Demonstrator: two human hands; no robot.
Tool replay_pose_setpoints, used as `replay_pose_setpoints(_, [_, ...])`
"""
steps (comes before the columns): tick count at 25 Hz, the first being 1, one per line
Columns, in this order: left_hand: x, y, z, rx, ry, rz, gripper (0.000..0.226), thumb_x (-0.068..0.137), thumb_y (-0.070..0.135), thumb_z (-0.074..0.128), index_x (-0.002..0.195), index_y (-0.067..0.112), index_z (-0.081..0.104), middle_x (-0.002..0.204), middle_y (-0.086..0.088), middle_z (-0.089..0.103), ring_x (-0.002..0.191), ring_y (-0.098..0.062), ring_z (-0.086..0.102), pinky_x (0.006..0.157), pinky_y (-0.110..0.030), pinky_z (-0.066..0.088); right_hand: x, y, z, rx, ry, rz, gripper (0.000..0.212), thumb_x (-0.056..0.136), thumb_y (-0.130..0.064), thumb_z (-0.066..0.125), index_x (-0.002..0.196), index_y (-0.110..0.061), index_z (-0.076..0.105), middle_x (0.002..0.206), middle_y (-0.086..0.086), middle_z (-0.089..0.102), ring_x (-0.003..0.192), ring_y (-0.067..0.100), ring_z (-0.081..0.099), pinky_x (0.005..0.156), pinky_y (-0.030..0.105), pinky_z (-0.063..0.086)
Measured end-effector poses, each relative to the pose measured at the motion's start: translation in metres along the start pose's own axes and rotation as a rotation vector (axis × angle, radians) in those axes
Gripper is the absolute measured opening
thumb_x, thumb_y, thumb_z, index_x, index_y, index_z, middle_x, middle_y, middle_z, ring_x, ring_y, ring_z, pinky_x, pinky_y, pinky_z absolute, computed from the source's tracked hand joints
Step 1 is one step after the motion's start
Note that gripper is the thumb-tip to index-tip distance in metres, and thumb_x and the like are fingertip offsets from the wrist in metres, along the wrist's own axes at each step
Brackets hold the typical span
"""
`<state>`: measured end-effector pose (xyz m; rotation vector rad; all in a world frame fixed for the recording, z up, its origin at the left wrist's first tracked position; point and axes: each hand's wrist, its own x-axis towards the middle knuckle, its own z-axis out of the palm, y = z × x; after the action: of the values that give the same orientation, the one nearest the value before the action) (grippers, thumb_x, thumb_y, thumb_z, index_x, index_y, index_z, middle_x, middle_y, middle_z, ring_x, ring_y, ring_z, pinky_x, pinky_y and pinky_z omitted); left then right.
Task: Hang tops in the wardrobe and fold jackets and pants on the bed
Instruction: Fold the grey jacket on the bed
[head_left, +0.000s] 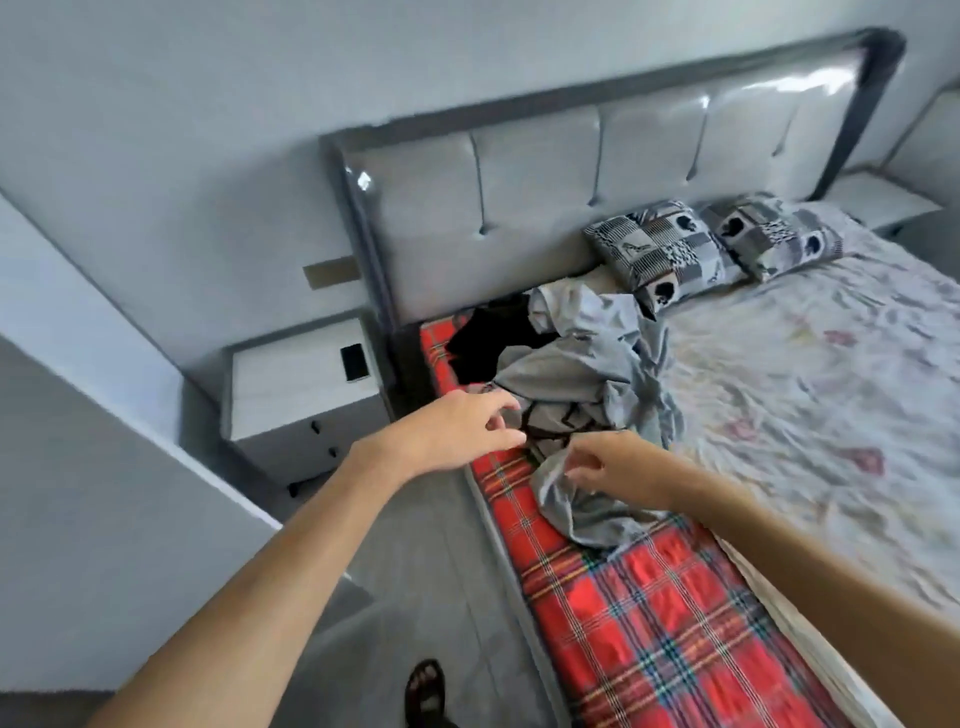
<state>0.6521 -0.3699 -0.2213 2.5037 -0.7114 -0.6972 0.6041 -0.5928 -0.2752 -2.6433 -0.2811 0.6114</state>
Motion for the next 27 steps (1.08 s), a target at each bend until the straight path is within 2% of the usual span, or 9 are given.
replay_pose_setpoints(4, [0.124, -0.005, 0.032, -0.027, 0.092, 0.115, 0.026, 0.095, 0.037, 0.061, 0.118, 0.026, 0.064, 0.102, 0.006, 0.069, 0.097, -0.013, 0.064, 0.09, -0.036, 0.05, 0.003, 0.073, -0.001, 0.129, 0.081, 0.194, 0.017, 0.099, -0.026, 0.052, 0.108, -0.019, 0.065, 0.086, -0.01, 0.06, 0.073, 0.008, 0.054, 0.058, 0.018, 0.037])
replay_pose_setpoints(6, [0.204, -0.015, 0.063, -0.057, 0.012, 0.138, 0.021, 0.094, 0.033, 0.062, 0.113, 0.024, 0.066, 0.1, 0.006, 0.069, 0.099, -0.017, 0.065, 0.088, -0.035, 0.05, 0.013, 0.111, 0.005, 0.236, 0.125, 0.344, 0.017, 0.098, -0.026, 0.052, 0.107, -0.02, 0.065, 0.081, -0.012, 0.059, 0.067, 0.008, 0.054, 0.058, 0.021, 0.037])
replay_pose_setpoints(8, [0.273, -0.035, 0.096, 0.026, -0.017, 0.163, 0.024, 0.093, 0.026, 0.064, 0.115, 0.016, 0.066, 0.119, -0.003, 0.065, 0.113, -0.024, 0.059, 0.096, -0.036, 0.045, 0.028, 0.143, 0.012, 0.33, 0.165, 0.494, 0.016, 0.097, -0.027, 0.053, 0.106, -0.021, 0.065, 0.08, -0.013, 0.06, 0.065, 0.008, 0.055, 0.06, 0.023, 0.04])
replay_pose_setpoints(12, [0.404, -0.086, 0.145, 0.298, 0.207, 0.178, 0.057, 0.083, 0.017, 0.074, 0.134, 0.008, 0.049, 0.151, -0.025, 0.03, 0.134, -0.045, 0.035, 0.109, -0.052, 0.033, 0.078, 0.2, 0.033, 0.518, 0.198, 0.761, 0.02, 0.095, -0.027, 0.054, 0.108, -0.02, 0.067, 0.098, 0.003, 0.072, 0.086, 0.018, 0.065, 0.078, 0.033, 0.05])
replay_pose_setpoints(14, [0.461, -0.106, 0.163, 0.378, 0.054, 0.137, 0.078, 0.084, 0.025, 0.075, 0.147, 0.01, 0.031, 0.154, -0.026, 0.027, 0.138, -0.045, 0.031, 0.113, -0.052, 0.028, 0.101, 0.222, 0.049, 0.573, 0.17, 0.868, 0.023, 0.094, -0.027, 0.053, 0.108, -0.019, 0.068, 0.103, 0.006, 0.072, 0.096, 0.024, 0.064, 0.085, 0.036, 0.051])
replay_pose_setpoints(17, [0.52, -0.124, 0.187, 0.564, -0.221, 0.077, 0.091, 0.089, 0.032, 0.071, 0.154, 0.007, 0.012, 0.139, -0.024, 0.051, 0.126, -0.041, 0.05, 0.103, -0.048, 0.038, 0.12, 0.234, 0.072, 0.692, 0.225, 0.98, 0.021, 0.094, -0.022, 0.052, 0.107, -0.017, 0.068, 0.097, 0.002, 0.07, 0.087, 0.021, 0.062, 0.074, 0.031, 0.047])
replay_pose_setpoints(22, [0.557, -0.127, 0.204, 0.569, -0.226, 0.0, 0.033, 0.095, 0.019, 0.059, 0.126, 0.007, 0.055, 0.128, -0.019, 0.056, 0.116, -0.04, 0.055, 0.093, -0.045, 0.046, 0.127, 0.223, 0.111, 0.829, 0.278, 1.053, 0.015, 0.094, -0.017, 0.056, 0.103, -0.019, 0.067, 0.09, -0.005, 0.066, 0.081, 0.015, 0.062, 0.069, 0.026, 0.042])
replay_pose_setpoints(25, [0.56, -0.114, 0.22, 0.467, 0.003, 0.487, 0.06, 0.078, 0.014, 0.076, 0.131, 0.007, 0.049, 0.136, -0.02, 0.041, 0.115, -0.042, 0.052, 0.093, -0.051, 0.048, 0.128, 0.223, 0.12, 0.881, 0.306, 1.057, 0.014, 0.095, -0.017, 0.055, 0.103, -0.019, 0.067, 0.088, -0.005, 0.067, 0.075, 0.012, 0.06, 0.067, 0.025, 0.043])
replay_pose_setpoints(27, [0.559, -0.098, 0.247, 0.644, -0.103, 0.951, 0.084, 0.071, 0.014, 0.078, 0.146, 0.019, 0.039, 0.15, -0.014, 0.033, 0.124, -0.036, 0.049, 0.096, -0.046, 0.045, 0.131, 0.227, 0.129, 0.917, 0.362, 1.079, 0.016, 0.096, -0.016, 0.054, 0.105, -0.018, 0.068, 0.086, -0.007, 0.065, 0.073, 0.009, 0.058, 0.068, 0.025, 0.043])
